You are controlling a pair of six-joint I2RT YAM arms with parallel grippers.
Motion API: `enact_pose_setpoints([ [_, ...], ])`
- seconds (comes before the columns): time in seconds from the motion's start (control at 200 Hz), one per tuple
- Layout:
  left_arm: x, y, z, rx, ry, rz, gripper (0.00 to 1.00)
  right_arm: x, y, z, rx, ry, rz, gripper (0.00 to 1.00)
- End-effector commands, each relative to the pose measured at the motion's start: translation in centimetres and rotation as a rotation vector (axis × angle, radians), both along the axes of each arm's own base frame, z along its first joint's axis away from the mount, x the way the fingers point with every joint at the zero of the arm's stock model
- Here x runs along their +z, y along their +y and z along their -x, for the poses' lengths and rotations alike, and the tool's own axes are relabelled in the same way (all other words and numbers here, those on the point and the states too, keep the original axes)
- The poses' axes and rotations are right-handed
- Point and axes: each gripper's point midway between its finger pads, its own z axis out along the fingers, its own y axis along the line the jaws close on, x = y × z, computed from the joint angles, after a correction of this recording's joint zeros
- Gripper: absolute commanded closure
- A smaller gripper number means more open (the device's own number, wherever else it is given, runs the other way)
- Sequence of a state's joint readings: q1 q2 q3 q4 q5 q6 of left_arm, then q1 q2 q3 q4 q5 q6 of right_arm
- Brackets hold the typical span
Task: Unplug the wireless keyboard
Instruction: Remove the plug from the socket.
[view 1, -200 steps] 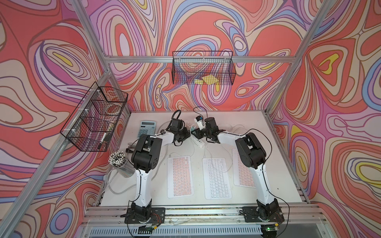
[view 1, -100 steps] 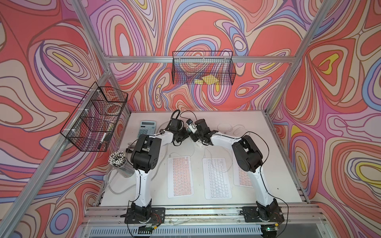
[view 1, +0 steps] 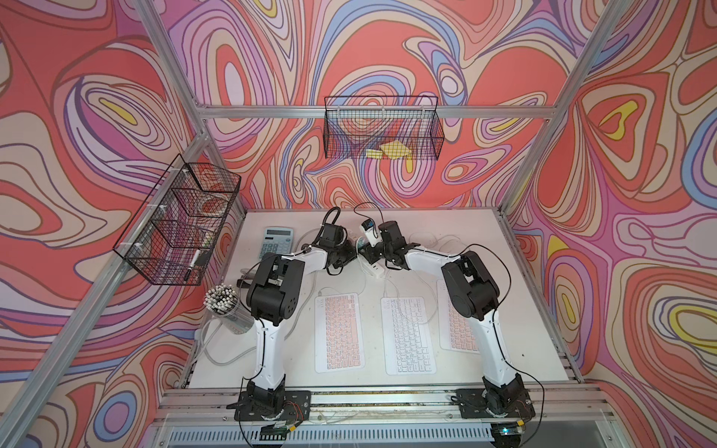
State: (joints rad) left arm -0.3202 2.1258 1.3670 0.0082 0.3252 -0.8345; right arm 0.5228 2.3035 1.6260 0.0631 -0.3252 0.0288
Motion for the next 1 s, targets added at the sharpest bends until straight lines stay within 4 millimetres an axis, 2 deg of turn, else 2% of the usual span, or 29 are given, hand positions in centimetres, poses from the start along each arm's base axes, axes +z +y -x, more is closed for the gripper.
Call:
enact_pose_setpoints([
  [0.0, -8.5, 3.2, 4.6, 0.061, 0.239, -0.153, 0.72, 5.9, 5.3, 5.0, 0.244, 0.042, -0.256, 0.79],
  [0.235, -8.7, 3.7, 4.1, 0.094, 0.251, -0.122, 0.72, 4.4, 4.1, 5.5, 0.186, -0.092, -0.231, 0.83],
  [0.486, -8.7, 3.9, 3.8, 0.097, 0.254, -0.119, 0.72, 3.1, 5.6, 7.0, 0.187, -0.323, -0.023, 0.85],
  [0.576, -8.7, 3.8, 3.7, 0.089, 0.255, -0.123, 0.72, 2.4, 6.0, 6.4, 0.203, -0.259, 0.06, 0.85],
  [0.666, -8.6, 3.8, 3.7, 0.088, 0.253, -0.123, 0.72, 2.4, 6.1, 5.9, 0.217, -0.177, 0.061, 0.85],
  [0.871, -8.7, 3.7, 3.8, 0.093, 0.251, -0.106, 0.72, 4.3, 4.6, 4.2, 0.22, 0.063, -0.227, 0.85],
  [0.991, -8.7, 3.7, 3.8, 0.094, 0.253, -0.103, 0.73, 4.9, 4.0, 3.8, 0.234, 0.148, -0.358, 0.85],
])
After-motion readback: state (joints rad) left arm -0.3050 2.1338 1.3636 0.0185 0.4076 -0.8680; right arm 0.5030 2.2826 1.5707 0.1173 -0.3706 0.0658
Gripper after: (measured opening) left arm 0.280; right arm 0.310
